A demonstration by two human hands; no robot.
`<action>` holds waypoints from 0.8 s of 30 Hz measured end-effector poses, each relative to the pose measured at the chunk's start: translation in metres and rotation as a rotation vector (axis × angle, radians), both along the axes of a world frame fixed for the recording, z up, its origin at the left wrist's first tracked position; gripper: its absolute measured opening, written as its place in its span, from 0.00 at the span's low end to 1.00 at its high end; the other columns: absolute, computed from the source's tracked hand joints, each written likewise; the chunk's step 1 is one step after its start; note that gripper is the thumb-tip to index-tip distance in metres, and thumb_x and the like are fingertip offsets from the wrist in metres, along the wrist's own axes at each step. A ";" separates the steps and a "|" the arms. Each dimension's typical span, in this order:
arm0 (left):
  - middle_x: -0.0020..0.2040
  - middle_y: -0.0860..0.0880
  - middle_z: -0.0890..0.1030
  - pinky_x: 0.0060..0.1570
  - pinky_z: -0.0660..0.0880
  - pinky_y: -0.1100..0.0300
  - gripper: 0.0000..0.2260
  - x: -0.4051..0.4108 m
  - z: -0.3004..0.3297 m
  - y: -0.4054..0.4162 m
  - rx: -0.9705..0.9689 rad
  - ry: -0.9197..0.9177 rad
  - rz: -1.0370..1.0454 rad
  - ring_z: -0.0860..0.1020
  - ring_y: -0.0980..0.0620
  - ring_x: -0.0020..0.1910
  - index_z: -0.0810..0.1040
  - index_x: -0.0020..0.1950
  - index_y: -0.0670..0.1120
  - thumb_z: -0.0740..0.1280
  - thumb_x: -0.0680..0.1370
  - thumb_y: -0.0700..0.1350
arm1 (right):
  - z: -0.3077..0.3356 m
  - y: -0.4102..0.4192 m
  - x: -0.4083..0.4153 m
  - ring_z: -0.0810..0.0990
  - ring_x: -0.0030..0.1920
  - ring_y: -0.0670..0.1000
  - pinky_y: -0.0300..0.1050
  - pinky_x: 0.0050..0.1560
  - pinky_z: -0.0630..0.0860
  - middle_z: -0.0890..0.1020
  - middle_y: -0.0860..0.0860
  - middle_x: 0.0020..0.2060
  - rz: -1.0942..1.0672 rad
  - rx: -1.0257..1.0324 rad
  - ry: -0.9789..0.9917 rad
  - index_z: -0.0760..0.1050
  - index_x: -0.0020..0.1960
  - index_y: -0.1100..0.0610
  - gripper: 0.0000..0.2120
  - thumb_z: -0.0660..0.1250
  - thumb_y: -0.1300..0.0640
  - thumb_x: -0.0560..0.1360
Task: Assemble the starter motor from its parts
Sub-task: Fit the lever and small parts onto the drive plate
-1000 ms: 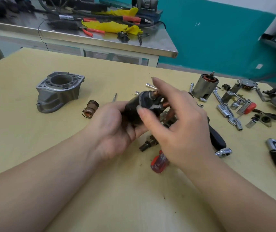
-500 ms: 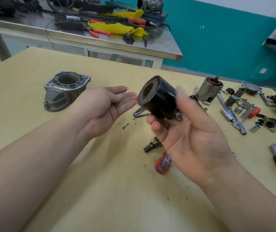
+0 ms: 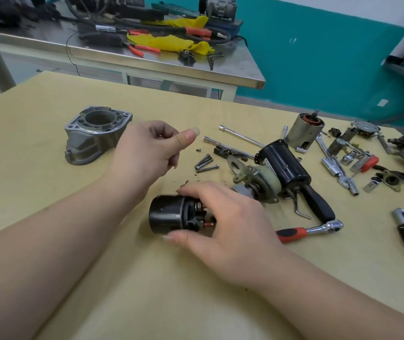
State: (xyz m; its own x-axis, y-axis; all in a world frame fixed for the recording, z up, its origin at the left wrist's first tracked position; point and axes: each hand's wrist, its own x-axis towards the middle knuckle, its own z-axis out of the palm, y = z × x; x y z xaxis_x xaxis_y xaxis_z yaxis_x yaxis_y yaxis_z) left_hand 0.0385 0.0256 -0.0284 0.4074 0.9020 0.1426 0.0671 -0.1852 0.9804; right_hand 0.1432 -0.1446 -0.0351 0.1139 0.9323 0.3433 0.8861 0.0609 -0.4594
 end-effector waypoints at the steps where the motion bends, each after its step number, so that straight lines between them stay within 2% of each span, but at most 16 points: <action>1: 0.25 0.49 0.76 0.23 0.64 0.66 0.18 0.001 -0.003 -0.001 -0.049 -0.028 0.010 0.65 0.54 0.21 0.82 0.38 0.44 0.80 0.75 0.56 | -0.001 0.001 0.001 0.80 0.56 0.46 0.51 0.53 0.79 0.84 0.42 0.55 0.006 0.008 -0.073 0.78 0.65 0.48 0.27 0.73 0.35 0.72; 4: 0.27 0.48 0.76 0.23 0.64 0.64 0.15 0.006 -0.006 -0.003 -0.254 -0.117 -0.003 0.66 0.53 0.22 0.85 0.41 0.41 0.80 0.76 0.53 | -0.002 0.004 0.005 0.78 0.57 0.51 0.53 0.55 0.77 0.84 0.45 0.52 -0.004 -0.004 -0.215 0.79 0.64 0.52 0.28 0.71 0.34 0.74; 7: 0.30 0.48 0.80 0.25 0.72 0.65 0.12 0.009 -0.006 -0.003 -0.402 -0.118 -0.041 0.73 0.56 0.24 0.86 0.48 0.39 0.75 0.81 0.49 | 0.003 0.002 0.010 0.74 0.63 0.52 0.53 0.62 0.72 0.83 0.45 0.59 0.010 -0.032 -0.338 0.79 0.67 0.53 0.33 0.64 0.29 0.75; 10: 0.35 0.44 0.85 0.31 0.80 0.65 0.08 0.010 -0.004 -0.007 -0.489 -0.155 -0.142 0.82 0.54 0.29 0.83 0.54 0.36 0.67 0.86 0.39 | 0.017 -0.003 0.029 0.75 0.65 0.53 0.53 0.65 0.70 0.82 0.48 0.64 -0.083 0.167 -0.321 0.78 0.70 0.53 0.31 0.59 0.31 0.80; 12: 0.38 0.41 0.87 0.34 0.82 0.64 0.05 0.010 -0.002 -0.011 -0.471 -0.172 -0.179 0.86 0.51 0.34 0.82 0.57 0.37 0.66 0.86 0.35 | 0.031 -0.006 0.049 0.75 0.66 0.53 0.54 0.66 0.71 0.81 0.48 0.64 -0.275 0.178 -0.319 0.76 0.71 0.52 0.29 0.59 0.33 0.81; 13: 0.41 0.40 0.88 0.36 0.82 0.63 0.04 0.009 -0.001 -0.012 -0.452 -0.174 -0.196 0.87 0.49 0.36 0.80 0.58 0.38 0.68 0.85 0.35 | 0.037 -0.007 0.057 0.74 0.67 0.53 0.54 0.67 0.71 0.81 0.47 0.65 -0.365 0.079 -0.344 0.75 0.72 0.51 0.30 0.58 0.32 0.80; 15: 0.45 0.38 0.89 0.37 0.83 0.62 0.10 0.007 0.000 -0.014 -0.421 -0.157 -0.252 0.89 0.45 0.41 0.78 0.59 0.39 0.74 0.80 0.37 | 0.040 -0.005 0.065 0.73 0.69 0.52 0.54 0.66 0.72 0.79 0.45 0.67 -0.464 -0.184 -0.387 0.73 0.73 0.47 0.33 0.54 0.28 0.79; 16: 0.45 0.37 0.89 0.37 0.84 0.61 0.13 0.006 0.000 -0.014 -0.392 -0.134 -0.275 0.89 0.44 0.42 0.78 0.57 0.39 0.77 0.77 0.40 | 0.038 -0.004 0.066 0.73 0.68 0.51 0.52 0.63 0.73 0.80 0.44 0.66 -0.471 -0.249 -0.402 0.73 0.73 0.45 0.31 0.53 0.28 0.79; 19: 0.43 0.38 0.89 0.35 0.83 0.61 0.15 0.006 0.001 -0.018 -0.286 -0.063 -0.308 0.89 0.44 0.40 0.86 0.46 0.42 0.83 0.67 0.49 | 0.035 0.003 0.066 0.79 0.57 0.52 0.49 0.45 0.77 0.83 0.43 0.55 -0.463 -0.212 -0.338 0.78 0.64 0.43 0.20 0.56 0.36 0.82; 21: 0.40 0.40 0.88 0.36 0.82 0.62 0.13 0.006 0.001 -0.020 -0.208 -0.057 -0.281 0.87 0.47 0.37 0.90 0.42 0.46 0.83 0.64 0.52 | 0.034 0.007 0.067 0.81 0.52 0.54 0.49 0.43 0.78 0.82 0.45 0.51 -0.455 -0.204 -0.358 0.79 0.61 0.45 0.16 0.58 0.39 0.83; 24: 0.40 0.44 0.89 0.40 0.81 0.65 0.10 0.005 0.003 -0.020 -0.139 -0.089 -0.238 0.85 0.53 0.36 0.92 0.46 0.48 0.82 0.67 0.48 | 0.028 0.010 0.073 0.81 0.50 0.57 0.51 0.45 0.79 0.83 0.48 0.49 -0.435 -0.178 -0.384 0.80 0.60 0.49 0.15 0.59 0.43 0.84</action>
